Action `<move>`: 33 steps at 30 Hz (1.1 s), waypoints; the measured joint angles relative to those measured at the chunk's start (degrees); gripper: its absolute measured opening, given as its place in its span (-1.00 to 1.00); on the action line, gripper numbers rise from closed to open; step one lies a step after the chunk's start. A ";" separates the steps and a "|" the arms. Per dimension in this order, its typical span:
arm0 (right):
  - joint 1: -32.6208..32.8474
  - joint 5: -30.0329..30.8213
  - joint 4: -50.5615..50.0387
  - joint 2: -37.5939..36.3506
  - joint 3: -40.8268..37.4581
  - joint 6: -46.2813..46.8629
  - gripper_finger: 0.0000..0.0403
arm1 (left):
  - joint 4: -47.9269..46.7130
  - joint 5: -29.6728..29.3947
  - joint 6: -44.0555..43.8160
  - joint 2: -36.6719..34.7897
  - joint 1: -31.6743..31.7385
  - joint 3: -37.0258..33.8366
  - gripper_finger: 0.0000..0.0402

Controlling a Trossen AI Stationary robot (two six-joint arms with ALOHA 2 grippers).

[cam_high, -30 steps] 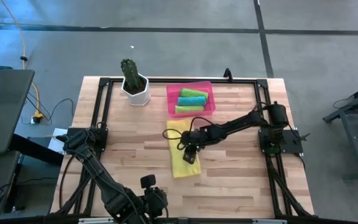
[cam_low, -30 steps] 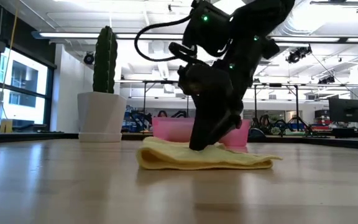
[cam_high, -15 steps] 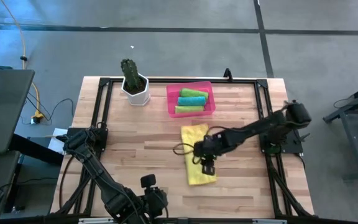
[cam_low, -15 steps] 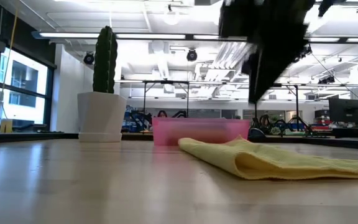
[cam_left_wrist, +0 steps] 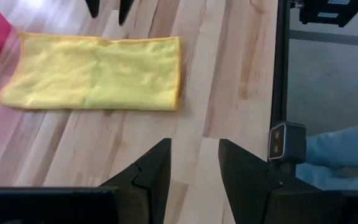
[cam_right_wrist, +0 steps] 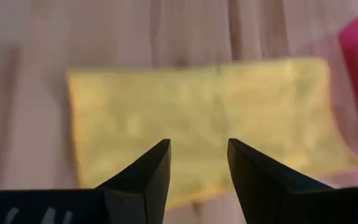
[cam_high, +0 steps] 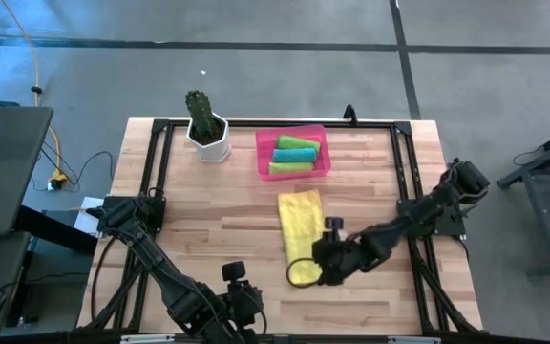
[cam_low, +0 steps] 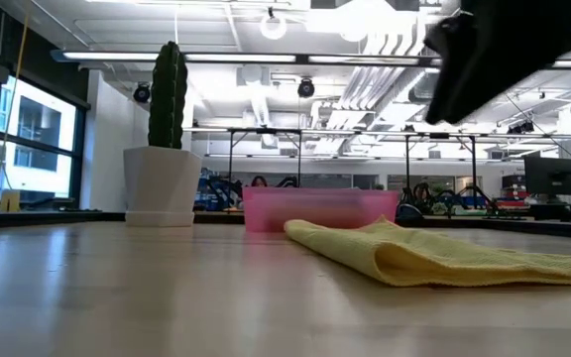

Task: Roll microfiber towels into tight, uniform cylinder then place into a basket
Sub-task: Roll the yellow microfiber cloth

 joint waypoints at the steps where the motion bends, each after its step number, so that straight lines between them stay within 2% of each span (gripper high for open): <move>1: 0.30 0.66 -2.04 -0.06 -0.01 0.24 -0.24 | -0.02 -0.01 0.11 0.00 0.17 0.00 -0.38; 4: 0.01 1.50 -8.84 -0.28 -0.15 1.29 -0.24 | -0.02 0.01 0.11 0.00 0.47 0.00 -0.38; 7: -0.90 2.23 -11.96 -2.05 -3.47 1.49 -0.24 | -0.01 0.05 0.11 0.00 0.59 0.00 -0.38; 11: -2.73 0.84 -9.39 -8.43 -12.31 5.19 -0.24 | -0.04 0.03 0.11 0.00 0.61 0.00 -0.38; 14: -3.40 0.34 -0.54 -15.23 -21.07 9.77 -0.24 | -0.04 -0.54 0.95 0.00 0.64 0.00 -0.38; 18: -3.11 0.26 18.03 -23.70 -33.17 10.86 -0.24 | 0.05 -3.34 1.62 0.00 1.37 0.00 -0.38; 24: -2.22 -1.66 39.85 -30.34 -46.25 11.47 -0.24 | 0.11 -6.01 2.29 0.00 4.45 0.00 -0.38; 28: -2.26 -5.01 42.67 -32.27 -50.05 15.30 -0.24 | 0.39 -4.73 5.55 0.00 7.88 -0.73 -0.38; 33: -2.26 -5.29 42.21 -32.67 -52.33 11.18 -0.24 | 2.03 -4.11 12.12 0.00 12.05 -4.52 -0.38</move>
